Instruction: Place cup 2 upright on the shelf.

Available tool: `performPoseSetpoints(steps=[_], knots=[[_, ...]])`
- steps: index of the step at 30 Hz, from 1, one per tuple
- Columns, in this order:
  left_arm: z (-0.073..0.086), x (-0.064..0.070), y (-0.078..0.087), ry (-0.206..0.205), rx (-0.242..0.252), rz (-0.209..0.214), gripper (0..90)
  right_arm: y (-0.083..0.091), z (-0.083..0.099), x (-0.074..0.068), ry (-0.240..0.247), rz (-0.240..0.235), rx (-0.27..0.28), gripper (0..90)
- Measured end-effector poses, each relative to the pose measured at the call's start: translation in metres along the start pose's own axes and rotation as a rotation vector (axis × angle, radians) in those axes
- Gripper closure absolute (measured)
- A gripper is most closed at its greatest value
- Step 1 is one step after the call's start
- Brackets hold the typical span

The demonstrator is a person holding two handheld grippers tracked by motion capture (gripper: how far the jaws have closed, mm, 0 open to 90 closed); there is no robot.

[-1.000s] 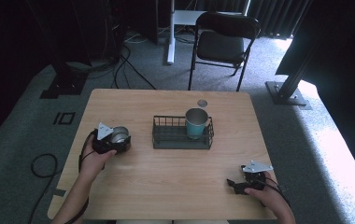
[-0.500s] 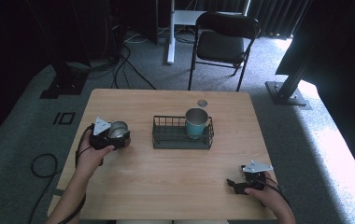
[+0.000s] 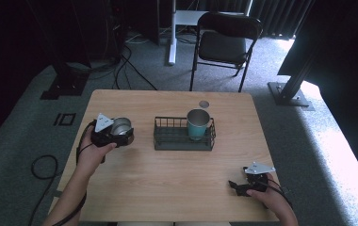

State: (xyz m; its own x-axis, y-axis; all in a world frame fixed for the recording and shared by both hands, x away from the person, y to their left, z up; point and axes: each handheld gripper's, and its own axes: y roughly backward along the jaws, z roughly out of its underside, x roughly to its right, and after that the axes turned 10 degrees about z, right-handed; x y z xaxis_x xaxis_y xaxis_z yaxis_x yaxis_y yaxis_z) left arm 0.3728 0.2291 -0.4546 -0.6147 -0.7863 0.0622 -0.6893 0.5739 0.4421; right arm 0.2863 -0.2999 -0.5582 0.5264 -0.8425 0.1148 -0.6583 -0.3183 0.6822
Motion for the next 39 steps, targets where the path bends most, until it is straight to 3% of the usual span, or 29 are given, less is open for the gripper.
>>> performPoseSetpoints(steps=[26,28,39], knots=[[-0.04,0.024,-0.014,-0.027,0.042,0.079,13.9,0.0,0.0,0.0,0.0,0.0,0.0,10.5],[-0.043,0.027,-0.014,-0.047,0.041,0.072,13.9,0.0,0.0,0.0,0.0,0.0,0.0,10.5],[-0.06,0.04,-0.024,-0.07,0.053,0.114,13.8,0.0,0.0,0.0,0.001,0.0,0.0,10.5]])
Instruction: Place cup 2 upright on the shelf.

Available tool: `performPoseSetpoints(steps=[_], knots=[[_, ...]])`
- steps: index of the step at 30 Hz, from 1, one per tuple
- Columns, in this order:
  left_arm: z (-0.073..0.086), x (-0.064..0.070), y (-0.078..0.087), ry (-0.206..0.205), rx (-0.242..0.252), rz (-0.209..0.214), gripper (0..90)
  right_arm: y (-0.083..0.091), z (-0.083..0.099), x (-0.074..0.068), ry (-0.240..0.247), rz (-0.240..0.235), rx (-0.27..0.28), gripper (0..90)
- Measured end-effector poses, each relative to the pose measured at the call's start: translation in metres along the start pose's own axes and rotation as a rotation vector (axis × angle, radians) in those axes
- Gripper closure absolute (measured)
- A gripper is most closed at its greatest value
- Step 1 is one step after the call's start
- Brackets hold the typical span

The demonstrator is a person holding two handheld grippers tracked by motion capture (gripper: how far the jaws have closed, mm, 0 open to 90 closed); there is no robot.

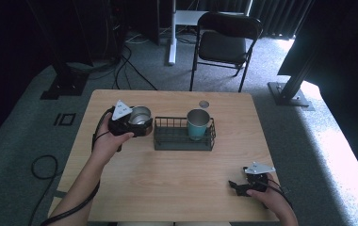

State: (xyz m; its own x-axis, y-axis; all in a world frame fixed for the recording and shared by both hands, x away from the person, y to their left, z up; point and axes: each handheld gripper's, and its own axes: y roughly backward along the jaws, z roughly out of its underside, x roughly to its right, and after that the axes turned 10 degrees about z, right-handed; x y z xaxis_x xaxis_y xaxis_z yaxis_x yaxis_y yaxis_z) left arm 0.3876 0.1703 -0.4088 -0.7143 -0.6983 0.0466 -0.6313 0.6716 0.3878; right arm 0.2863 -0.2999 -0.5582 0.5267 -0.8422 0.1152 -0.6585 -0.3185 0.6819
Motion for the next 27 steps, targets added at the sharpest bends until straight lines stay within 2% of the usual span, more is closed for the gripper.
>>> performPoseSetpoints(steps=[7,17,27], knots=[[-0.012,0.008,-0.012,-0.023,-0.001,0.028,13.8,0.0,0.0,0.0,0.0,0.0,0.0,10.5],[-0.022,0.016,-0.033,-0.033,-0.002,0.061,13.8,0.0,0.0,0.0,-0.001,0.0,0.0,10.5],[-0.024,0.022,-0.055,-0.029,-0.008,0.094,13.9,0.0,0.0,0.0,0.0,0.0,0.0,10.5]])
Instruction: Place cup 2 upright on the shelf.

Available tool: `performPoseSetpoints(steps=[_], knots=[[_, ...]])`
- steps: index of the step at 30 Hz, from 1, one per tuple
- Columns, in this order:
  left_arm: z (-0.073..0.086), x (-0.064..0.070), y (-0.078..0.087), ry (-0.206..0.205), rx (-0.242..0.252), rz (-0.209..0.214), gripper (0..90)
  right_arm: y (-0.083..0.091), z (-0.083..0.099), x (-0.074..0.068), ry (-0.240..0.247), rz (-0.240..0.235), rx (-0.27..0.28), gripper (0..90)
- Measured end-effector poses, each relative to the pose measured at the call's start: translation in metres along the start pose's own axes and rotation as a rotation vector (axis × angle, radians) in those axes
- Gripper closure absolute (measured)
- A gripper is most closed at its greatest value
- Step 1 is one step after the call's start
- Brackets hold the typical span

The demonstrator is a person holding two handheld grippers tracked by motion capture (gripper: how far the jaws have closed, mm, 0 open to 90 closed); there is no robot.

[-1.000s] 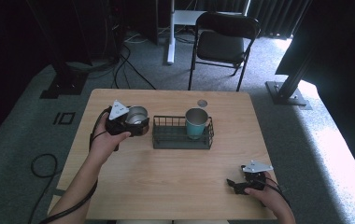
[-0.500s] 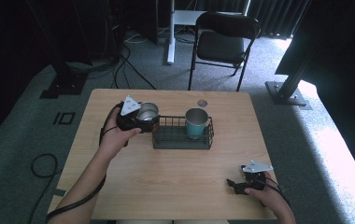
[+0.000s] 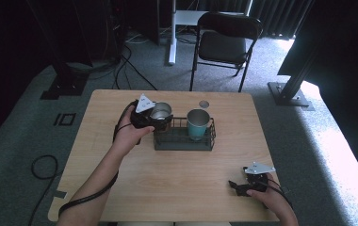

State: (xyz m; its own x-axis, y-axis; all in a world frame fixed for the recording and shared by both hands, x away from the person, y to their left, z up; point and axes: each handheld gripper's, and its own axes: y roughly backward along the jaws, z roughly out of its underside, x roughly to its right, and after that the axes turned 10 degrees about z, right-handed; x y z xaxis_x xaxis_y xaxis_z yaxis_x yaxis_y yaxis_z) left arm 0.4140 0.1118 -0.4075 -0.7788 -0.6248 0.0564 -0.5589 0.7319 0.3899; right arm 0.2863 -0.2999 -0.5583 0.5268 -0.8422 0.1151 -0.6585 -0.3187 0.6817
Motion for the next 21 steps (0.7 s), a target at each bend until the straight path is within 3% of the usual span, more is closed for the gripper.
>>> performPoseSetpoints(steps=[14,21], knots=[[0.006,0.001,-0.022,0.029,-0.002,0.006,13.9,0.0,0.0,0.0,0.0,0.0,0.0,10.5],[0.018,0.0,-0.033,0.045,-0.022,0.005,13.9,0.0,0.0,0.0,0.0,0.0,0.0,10.5]])
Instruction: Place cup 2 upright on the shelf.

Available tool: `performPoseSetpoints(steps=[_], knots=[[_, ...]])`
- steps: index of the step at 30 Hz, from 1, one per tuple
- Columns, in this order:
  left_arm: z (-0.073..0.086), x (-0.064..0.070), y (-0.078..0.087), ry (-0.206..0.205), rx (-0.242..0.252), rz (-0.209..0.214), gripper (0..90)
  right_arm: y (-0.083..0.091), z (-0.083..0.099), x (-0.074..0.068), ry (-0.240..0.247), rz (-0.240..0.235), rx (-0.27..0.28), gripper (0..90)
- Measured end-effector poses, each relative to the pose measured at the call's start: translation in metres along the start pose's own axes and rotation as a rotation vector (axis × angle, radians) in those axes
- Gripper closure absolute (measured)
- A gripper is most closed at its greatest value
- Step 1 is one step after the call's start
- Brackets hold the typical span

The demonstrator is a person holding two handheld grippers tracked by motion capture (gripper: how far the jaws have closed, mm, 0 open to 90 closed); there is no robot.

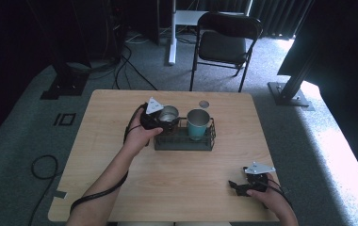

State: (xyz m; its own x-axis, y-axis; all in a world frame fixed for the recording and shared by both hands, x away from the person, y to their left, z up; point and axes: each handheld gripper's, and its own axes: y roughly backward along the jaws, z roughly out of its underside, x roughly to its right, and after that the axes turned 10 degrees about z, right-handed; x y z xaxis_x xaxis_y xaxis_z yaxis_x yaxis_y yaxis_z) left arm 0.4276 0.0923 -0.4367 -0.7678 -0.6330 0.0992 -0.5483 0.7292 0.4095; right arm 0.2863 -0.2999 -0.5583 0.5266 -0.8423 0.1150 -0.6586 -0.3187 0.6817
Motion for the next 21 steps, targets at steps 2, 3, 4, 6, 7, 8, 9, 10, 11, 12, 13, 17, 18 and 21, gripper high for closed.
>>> performPoseSetpoints(steps=[2,3,4,6,7,8,9,10,11,12,13,17,18,21], knots=[[0.003,0.0,-0.003,0.004,-0.002,0.002,13.8,0.0,0.0,0.0,0.0,0.0,0.0,10.5],[0.004,0.0,-0.004,0.008,-0.001,0.004,13.9,0.0,0.0,0.0,0.0,0.0,0.0,10.5],[0.006,0.001,-0.005,0.008,-0.004,0.005,13.9,0.0,0.0,0.0,0.0,0.0,0.0,10.5],[0.009,0.001,-0.008,0.014,-0.005,0.003,13.9,0.0,0.0,0.0,0.0,0.0,0.0,10.5],[0.01,0.001,-0.01,0.019,-0.007,0.005,13.9,0.0,0.0,0.0,0.0,0.0,0.0,10.5],[0.012,0.001,-0.011,0.019,-0.01,0.005,13.8,0.0,0.0,0.0,0.0,0.0,0.0,10.5],[0.013,0.001,-0.012,0.019,-0.013,0.005,13.9,0.0,0.0,0.0,0.0,0.0,0.0,10.5],[0.015,0.001,-0.013,0.018,-0.019,0.003,13.9,0.0,0.0,0.0,0.0,0.0,0.0,10.5],[0.016,0.001,-0.014,0.019,-0.02,0.001,13.9,0.0,0.0,0.0,0.001,0.0,0.0,10.5],[0.018,0.0,-0.015,0.02,-0.021,0.003,13.8,0.0,0.0,0.0,0.001,0.0,0.0,10.5],[0.019,0.0,-0.016,0.021,-0.024,0.005,13.9,0.0,0.0,0.0,0.0,0.0,0.0,10.5],[0.024,-0.001,-0.018,0.02,-0.034,0.0,13.8,0.0,0.0,0.0,0.0,0.0,0.0,10.5],[0.025,-0.001,-0.019,0.024,-0.035,0.003,13.8,0.0,0.0,0.0,0.0,0.0,0.0,10.5],[0.027,-0.001,-0.021,0.024,-0.041,0.001,13.8,0.0,0.0,0.0,0.001,0.0,0.0,10.5]])
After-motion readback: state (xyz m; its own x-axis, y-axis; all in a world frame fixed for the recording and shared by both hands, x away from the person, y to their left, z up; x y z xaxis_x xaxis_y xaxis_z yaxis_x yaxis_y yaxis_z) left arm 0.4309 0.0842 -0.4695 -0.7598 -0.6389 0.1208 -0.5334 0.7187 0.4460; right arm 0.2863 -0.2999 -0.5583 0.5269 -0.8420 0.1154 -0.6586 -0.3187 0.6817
